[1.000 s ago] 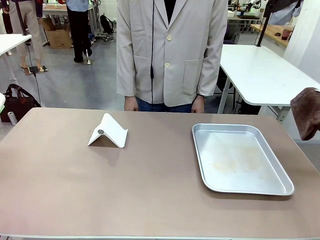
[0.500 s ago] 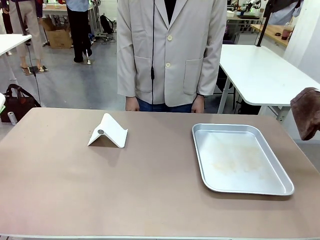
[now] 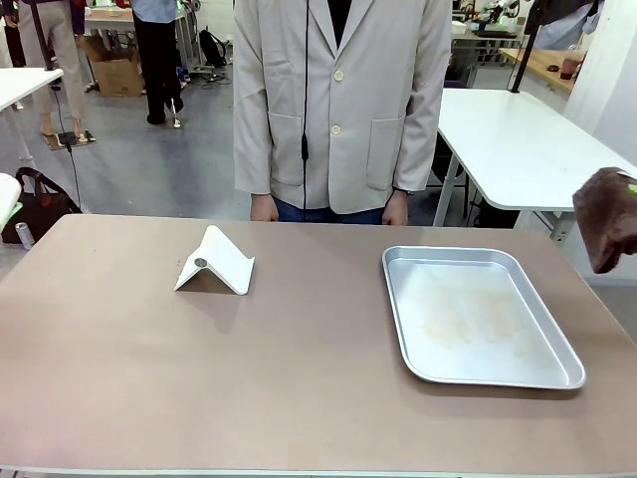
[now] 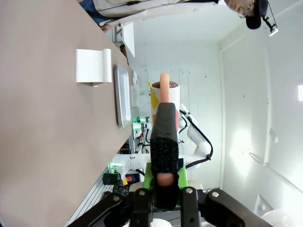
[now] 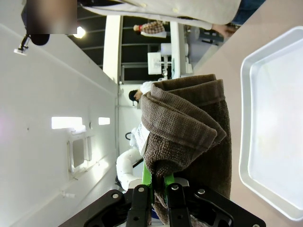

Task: Clean the surface of the table.
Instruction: Return the Lint Roller and towel to their original positions.

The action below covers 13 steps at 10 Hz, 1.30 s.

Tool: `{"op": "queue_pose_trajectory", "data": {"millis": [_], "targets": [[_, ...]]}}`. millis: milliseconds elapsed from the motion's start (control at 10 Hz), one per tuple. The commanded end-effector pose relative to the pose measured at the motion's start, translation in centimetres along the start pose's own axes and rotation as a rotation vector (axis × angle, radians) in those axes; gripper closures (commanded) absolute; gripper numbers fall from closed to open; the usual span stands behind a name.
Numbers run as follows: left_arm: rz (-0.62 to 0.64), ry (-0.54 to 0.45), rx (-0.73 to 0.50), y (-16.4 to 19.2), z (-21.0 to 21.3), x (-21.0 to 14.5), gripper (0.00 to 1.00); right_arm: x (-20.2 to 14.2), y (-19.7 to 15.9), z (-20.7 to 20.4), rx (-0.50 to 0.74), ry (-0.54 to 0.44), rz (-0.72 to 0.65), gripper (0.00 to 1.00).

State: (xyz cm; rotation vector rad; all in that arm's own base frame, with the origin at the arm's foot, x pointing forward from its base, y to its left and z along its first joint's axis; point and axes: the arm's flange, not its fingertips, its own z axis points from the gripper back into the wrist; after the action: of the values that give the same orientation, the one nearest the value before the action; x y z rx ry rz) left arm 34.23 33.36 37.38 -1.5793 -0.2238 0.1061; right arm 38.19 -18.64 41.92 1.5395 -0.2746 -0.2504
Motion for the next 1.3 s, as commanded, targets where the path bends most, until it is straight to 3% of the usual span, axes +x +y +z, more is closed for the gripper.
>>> {"op": "queue_pose_trajectory", "data": {"millis": [0,400,600,900,1100,1200], "targets": [[-0.036,0.043,0.019,-2.9,-3.8,-0.7,0.78,-0.2,1.6,-5.2,-0.02,0.046,0.049,0.89],[-0.056,0.183,0.13,-7.1,-13.0,0.5,0.78,-1.4,3.7,-16.2,-0.085,0.179,0.134,0.89],[-0.046,0.2,0.209,-8.2,-18.2,1.2,0.78,-2.1,3.5,-22.8,-0.083,0.218,0.15,0.89],[-0.086,0.132,0.319,-9.0,-24.8,2.5,0.78,-2.5,-0.1,-31.8,-0.102,0.251,0.128,0.89],[-0.079,0.098,0.397,-8.6,-28.5,3.3,0.78,-3.1,-3.3,-35.7,-0.114,0.315,0.083,0.89],[-0.081,0.094,0.413,-8.6,-30.1,3.8,0.78,-3.2,-5.2,-37.3,-0.104,0.288,0.067,0.89]]}}
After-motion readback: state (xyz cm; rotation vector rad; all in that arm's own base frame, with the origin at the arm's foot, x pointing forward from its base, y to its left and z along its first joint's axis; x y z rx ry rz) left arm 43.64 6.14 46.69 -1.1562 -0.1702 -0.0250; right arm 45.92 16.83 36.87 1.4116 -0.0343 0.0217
